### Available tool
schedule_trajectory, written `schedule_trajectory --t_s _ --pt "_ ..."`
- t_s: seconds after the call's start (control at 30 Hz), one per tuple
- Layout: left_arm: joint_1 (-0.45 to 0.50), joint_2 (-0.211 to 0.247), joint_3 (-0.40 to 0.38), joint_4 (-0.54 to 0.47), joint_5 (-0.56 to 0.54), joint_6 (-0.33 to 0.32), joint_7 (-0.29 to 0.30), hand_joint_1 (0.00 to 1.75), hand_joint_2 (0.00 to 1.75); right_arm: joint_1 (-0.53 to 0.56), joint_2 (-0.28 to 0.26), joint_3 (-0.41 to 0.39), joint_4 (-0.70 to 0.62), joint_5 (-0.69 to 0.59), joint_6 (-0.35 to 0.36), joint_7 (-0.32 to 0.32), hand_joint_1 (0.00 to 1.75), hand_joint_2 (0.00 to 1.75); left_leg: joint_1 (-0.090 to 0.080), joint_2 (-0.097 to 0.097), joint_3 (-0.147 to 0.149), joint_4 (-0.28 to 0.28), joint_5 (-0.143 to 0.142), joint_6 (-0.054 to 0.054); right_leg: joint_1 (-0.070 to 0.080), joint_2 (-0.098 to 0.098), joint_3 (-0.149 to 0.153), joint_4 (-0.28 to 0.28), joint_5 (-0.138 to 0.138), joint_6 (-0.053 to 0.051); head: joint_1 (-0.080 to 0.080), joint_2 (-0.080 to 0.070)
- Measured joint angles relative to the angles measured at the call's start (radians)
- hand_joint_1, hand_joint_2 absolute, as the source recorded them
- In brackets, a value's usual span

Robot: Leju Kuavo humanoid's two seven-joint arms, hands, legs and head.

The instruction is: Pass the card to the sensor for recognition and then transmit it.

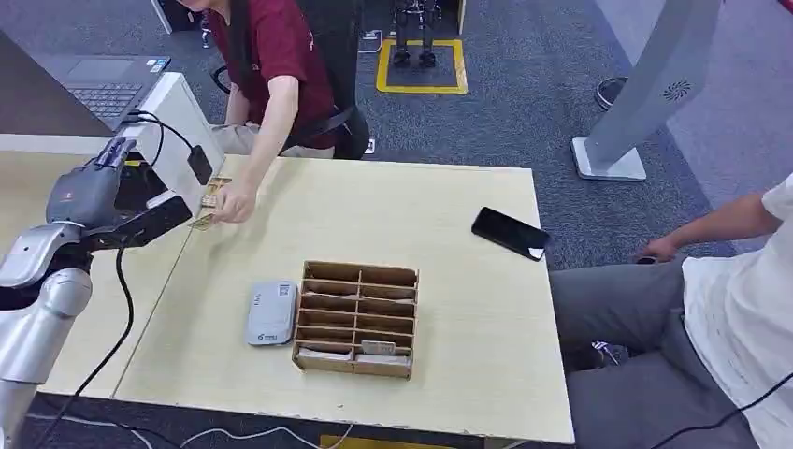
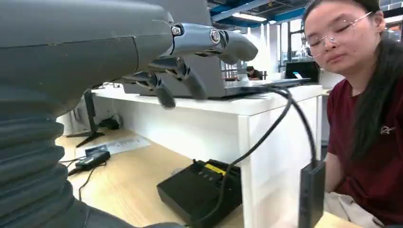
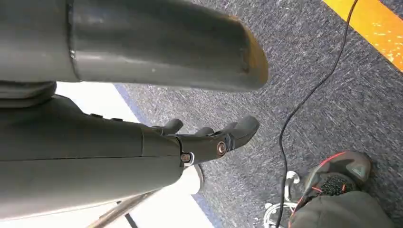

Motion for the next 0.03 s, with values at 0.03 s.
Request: schedule_trajectory --t_s 0.03 --pt "0.008 0.001 0.008 -0.003 0.002 -0.001 -0.003 0.0 1.75 -0.001 0.0 0.0 0.0 0.0 0.0 0.0 0.0 0.0 0.0 -0.001 0.0 0.0 0.0 0.0 0.0 0.0 0.0 0.0 0.0 0.0 0.0 0.0"
